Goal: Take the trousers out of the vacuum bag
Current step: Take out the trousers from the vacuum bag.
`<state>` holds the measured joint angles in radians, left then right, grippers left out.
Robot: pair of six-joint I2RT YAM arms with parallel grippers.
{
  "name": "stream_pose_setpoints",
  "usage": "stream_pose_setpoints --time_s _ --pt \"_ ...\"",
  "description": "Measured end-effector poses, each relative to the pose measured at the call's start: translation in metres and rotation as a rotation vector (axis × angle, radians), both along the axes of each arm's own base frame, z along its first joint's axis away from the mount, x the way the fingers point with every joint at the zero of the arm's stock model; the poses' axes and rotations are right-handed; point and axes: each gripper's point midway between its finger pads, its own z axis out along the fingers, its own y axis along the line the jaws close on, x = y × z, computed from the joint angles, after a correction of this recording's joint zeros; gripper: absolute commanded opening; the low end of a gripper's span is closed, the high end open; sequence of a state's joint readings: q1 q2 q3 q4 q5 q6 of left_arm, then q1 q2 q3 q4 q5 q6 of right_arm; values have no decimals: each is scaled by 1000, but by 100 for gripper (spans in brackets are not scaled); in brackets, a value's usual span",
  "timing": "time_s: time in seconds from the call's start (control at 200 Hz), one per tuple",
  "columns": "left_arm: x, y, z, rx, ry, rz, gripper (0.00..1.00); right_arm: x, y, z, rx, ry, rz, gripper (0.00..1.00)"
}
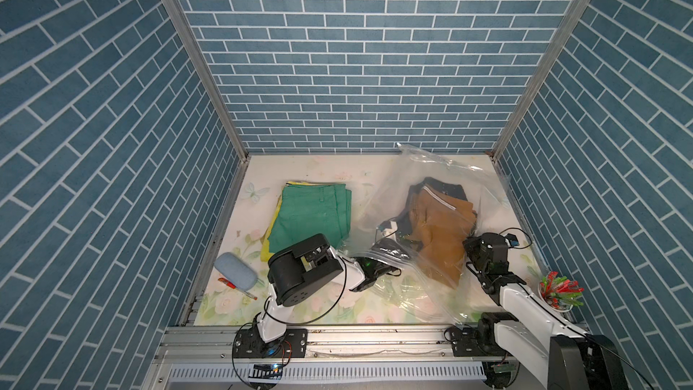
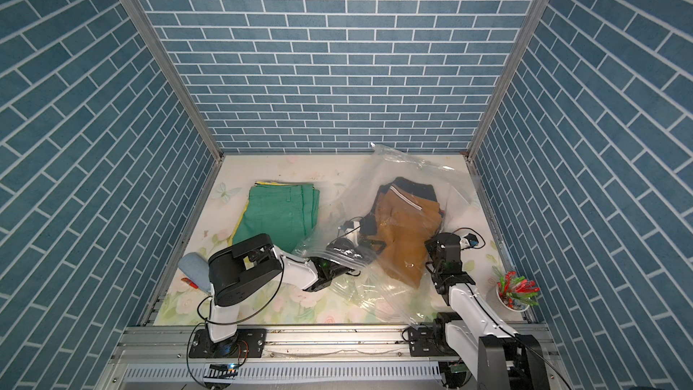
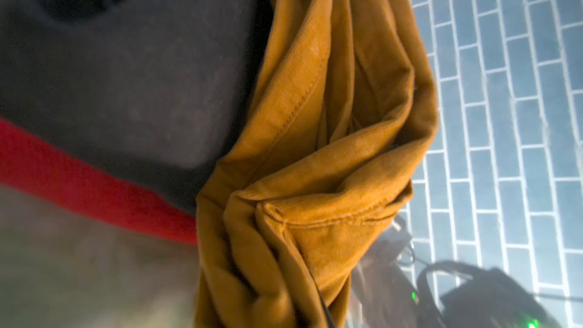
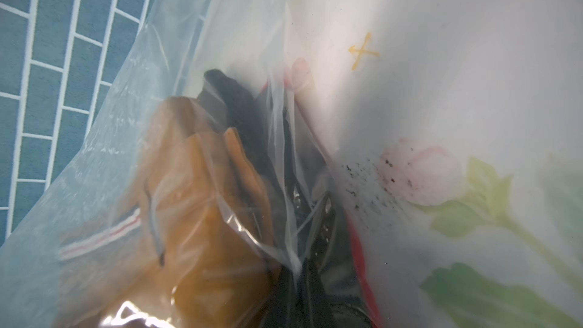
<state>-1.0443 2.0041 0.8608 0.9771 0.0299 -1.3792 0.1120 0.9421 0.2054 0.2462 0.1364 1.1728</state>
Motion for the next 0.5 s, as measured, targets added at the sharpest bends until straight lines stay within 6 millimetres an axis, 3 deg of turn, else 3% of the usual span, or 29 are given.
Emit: stream_pose_setpoints --time_s 0.195,0.325,0.395,0.5 --pt "56 1 6 1 -20 38 0 -1 19 2 7 -8 39 0" --pt "90 12 13 -12 -42 73 0 -2 39 0 18 -7 83 0" --pt "99 20 14 -12 -47 85 0 -2 46 -2 25 -3 94 0" --pt "94 24 9 -6 -50 77 0 -1 47 -3 27 1 91 0"
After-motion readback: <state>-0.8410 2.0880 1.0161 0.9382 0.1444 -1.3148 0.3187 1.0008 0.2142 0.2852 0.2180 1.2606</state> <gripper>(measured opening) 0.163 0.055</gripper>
